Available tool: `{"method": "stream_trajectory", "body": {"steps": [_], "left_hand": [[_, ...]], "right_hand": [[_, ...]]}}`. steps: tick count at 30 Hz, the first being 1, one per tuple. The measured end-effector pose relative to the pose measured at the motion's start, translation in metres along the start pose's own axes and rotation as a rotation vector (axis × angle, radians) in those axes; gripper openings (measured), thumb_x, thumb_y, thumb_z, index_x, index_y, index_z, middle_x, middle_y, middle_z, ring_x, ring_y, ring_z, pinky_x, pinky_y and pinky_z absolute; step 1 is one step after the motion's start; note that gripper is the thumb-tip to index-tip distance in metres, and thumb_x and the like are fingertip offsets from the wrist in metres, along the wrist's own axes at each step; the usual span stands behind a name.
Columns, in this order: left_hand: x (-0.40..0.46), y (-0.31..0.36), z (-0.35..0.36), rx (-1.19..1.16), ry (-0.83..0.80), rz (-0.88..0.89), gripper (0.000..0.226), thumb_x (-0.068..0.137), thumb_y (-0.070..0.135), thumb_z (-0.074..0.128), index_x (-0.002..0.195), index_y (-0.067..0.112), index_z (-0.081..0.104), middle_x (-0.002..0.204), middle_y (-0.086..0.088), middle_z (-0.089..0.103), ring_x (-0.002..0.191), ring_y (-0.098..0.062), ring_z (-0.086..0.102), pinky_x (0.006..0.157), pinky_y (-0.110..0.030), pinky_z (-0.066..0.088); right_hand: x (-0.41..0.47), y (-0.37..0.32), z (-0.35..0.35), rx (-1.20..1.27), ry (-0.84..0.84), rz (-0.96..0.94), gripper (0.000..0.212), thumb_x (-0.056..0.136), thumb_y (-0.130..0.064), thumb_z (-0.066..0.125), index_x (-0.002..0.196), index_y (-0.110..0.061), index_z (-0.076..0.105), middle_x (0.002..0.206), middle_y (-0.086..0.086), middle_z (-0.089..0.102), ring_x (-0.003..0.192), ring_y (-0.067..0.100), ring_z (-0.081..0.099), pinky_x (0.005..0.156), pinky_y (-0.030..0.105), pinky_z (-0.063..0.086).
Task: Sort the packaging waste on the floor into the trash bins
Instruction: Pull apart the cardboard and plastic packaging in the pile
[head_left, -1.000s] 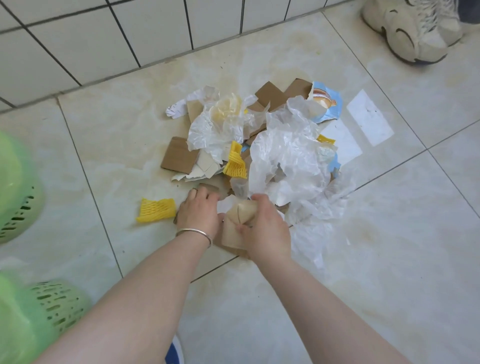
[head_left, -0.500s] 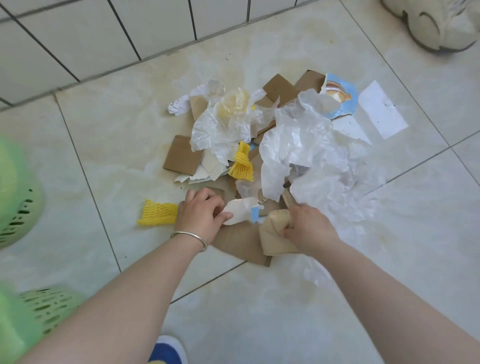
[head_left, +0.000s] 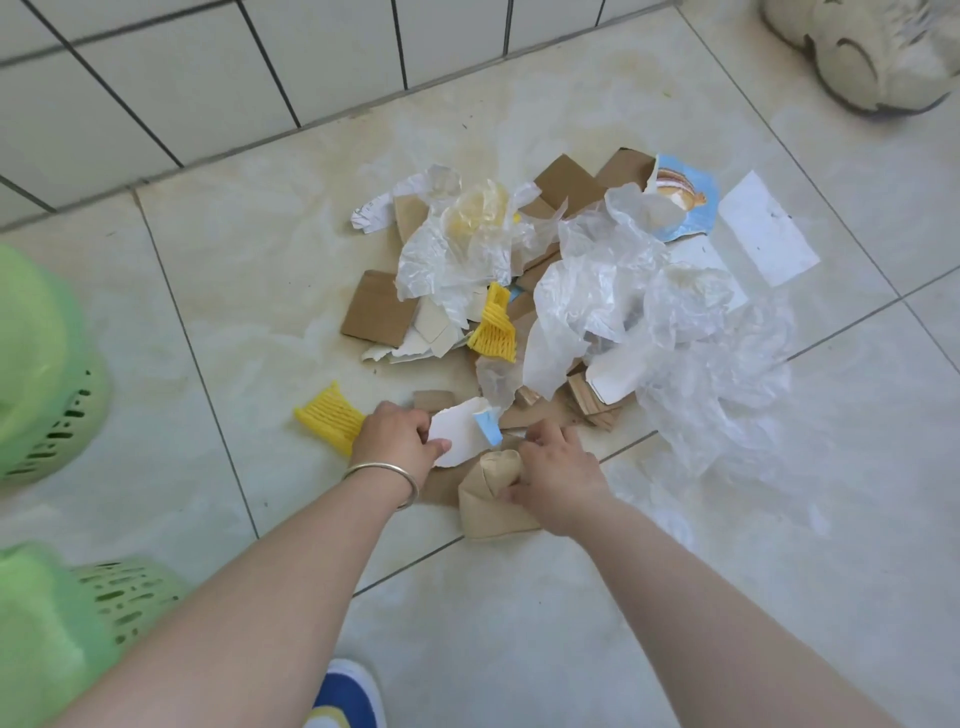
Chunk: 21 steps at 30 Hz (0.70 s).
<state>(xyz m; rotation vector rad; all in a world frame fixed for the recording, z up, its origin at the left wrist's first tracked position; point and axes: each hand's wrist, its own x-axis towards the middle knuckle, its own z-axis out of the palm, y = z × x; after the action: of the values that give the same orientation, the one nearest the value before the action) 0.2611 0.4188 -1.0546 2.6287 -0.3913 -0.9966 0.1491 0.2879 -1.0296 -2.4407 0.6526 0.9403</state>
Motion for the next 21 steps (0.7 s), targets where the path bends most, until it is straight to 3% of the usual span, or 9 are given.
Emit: {"method": "stream_trajectory", "body": {"steps": [3, 7, 10, 12, 14, 17, 21], "left_hand": [[-0.003, -0.005, 0.003, 0.02, -0.041, -0.014, 0.034, 0.082, 0.031, 0.066, 0.06, 0.02, 0.043, 0.093, -0.005, 0.048, 0.097, -0.028, 0.057, 0.072, -0.025, 0.036], [-0.009, -0.014, 0.004, -0.056, -0.047, -0.05, 0.04, 0.081, 0.028, 0.067, 0.054, 0.022, 0.039, 0.084, -0.001, 0.049, 0.08, -0.021, 0.049, 0.068, -0.023, 0.033], [-0.012, -0.021, 0.002, -0.195, -0.057, -0.081, 0.041, 0.081, 0.023, 0.068, 0.055, 0.019, 0.036, 0.066, 0.003, 0.044, 0.072, -0.021, 0.044, 0.058, -0.027, 0.031], [-0.015, -0.024, -0.001, -0.281, -0.064, -0.076, 0.041, 0.081, 0.021, 0.068, 0.056, 0.018, 0.036, 0.061, 0.003, 0.041, 0.067, -0.021, 0.041, 0.057, -0.027, 0.031], [-0.019, -0.022, -0.003, -0.365, -0.056, -0.073, 0.041, 0.081, 0.019, 0.068, 0.056, 0.018, 0.036, 0.059, 0.002, 0.041, 0.06, -0.019, 0.039, 0.055, -0.026, 0.03], [-0.025, -0.017, -0.006, -0.481, -0.052, -0.075, 0.039, 0.081, 0.018, 0.069, 0.056, 0.017, 0.039, 0.062, -0.001, 0.044, 0.06, -0.018, 0.039, 0.054, -0.024, 0.031], [-0.034, -0.011, -0.007, -0.499, -0.016, -0.057, 0.038, 0.081, 0.018, 0.07, 0.056, 0.018, 0.041, 0.057, 0.002, 0.042, 0.054, -0.014, 0.038, 0.051, -0.021, 0.03]], "right_hand": [[0.005, -0.005, 0.015, -0.053, 0.113, 0.054, 0.047, 0.087, -0.043, 0.057, 0.128, -0.022, 0.049, 0.141, -0.001, 0.029, 0.127, 0.023, 0.032, 0.097, 0.039, 0.034], [0.006, -0.005, 0.021, -0.007, 0.061, 0.104, 0.049, 0.082, -0.046, 0.062, 0.123, -0.022, 0.05, 0.128, 0.003, 0.039, 0.114, 0.025, 0.044, 0.091, 0.035, 0.039], [0.003, -0.004, 0.017, 0.25, 0.007, 0.152, 0.034, 0.079, -0.038, 0.067, 0.101, -0.018, 0.052, 0.091, -0.001, 0.054, 0.091, 0.023, 0.051, 0.071, 0.03, 0.042], [-0.001, -0.003, 0.013, 0.388, -0.002, 0.175, 0.031, 0.079, -0.034, 0.068, 0.088, -0.016, 0.044, 0.072, -0.006, 0.046, 0.082, 0.022, 0.048, 0.057, 0.027, 0.035], [-0.008, -0.001, 0.008, 0.434, 0.004, 0.163, 0.032, 0.08, -0.033, 0.069, 0.09, -0.015, 0.044, 0.071, -0.006, 0.045, 0.082, 0.021, 0.047, 0.053, 0.025, 0.032], [-0.02, 0.0, 0.0, 0.477, 0.021, 0.154, 0.036, 0.081, -0.032, 0.069, 0.105, -0.018, 0.047, 0.087, -0.001, 0.052, 0.088, 0.02, 0.048, 0.056, 0.026, 0.033], [-0.033, 0.003, -0.003, 0.502, 0.053, 0.146, 0.034, 0.081, -0.031, 0.068, 0.105, -0.02, 0.046, 0.088, -0.002, 0.052, 0.087, 0.021, 0.048, 0.059, 0.027, 0.035]]}}
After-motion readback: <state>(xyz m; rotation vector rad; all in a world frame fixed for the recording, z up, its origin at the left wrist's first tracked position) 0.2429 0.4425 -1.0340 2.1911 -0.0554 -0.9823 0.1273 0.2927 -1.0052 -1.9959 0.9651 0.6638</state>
